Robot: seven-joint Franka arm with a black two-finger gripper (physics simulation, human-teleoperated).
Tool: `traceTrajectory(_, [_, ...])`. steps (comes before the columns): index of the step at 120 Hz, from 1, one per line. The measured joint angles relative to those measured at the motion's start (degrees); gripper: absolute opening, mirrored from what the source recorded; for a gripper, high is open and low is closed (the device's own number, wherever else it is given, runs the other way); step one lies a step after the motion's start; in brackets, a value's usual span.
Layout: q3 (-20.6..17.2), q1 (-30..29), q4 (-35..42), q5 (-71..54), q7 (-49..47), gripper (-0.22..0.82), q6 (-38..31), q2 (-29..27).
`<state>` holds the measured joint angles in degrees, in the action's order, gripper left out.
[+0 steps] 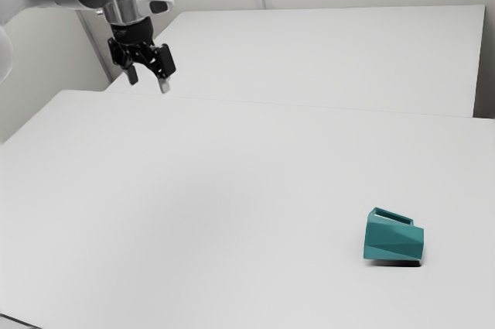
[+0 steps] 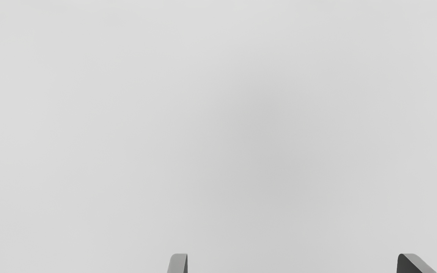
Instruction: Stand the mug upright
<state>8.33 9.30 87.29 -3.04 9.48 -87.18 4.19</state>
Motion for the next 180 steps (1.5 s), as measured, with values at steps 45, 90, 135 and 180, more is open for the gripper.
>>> traceTrajectory(45, [1.7, 7.4, 2.2, 6.0, 1.8, 0.6, -15.0, 4.9])
traceTrajectory(90, [-4.5, 12.1, 24.5, 8.8, -4.5, 0.6, -34.6, -4.3])
traceTrajectory(135, [-1.9, 26.0, 26.0, 15.9, -17.1, 0.6, -47.0, 1.5])
traceTrajectory(180, [-3.5, 30.4, 25.7, 23.9, -25.4, 0.6, -55.9, 9.4])
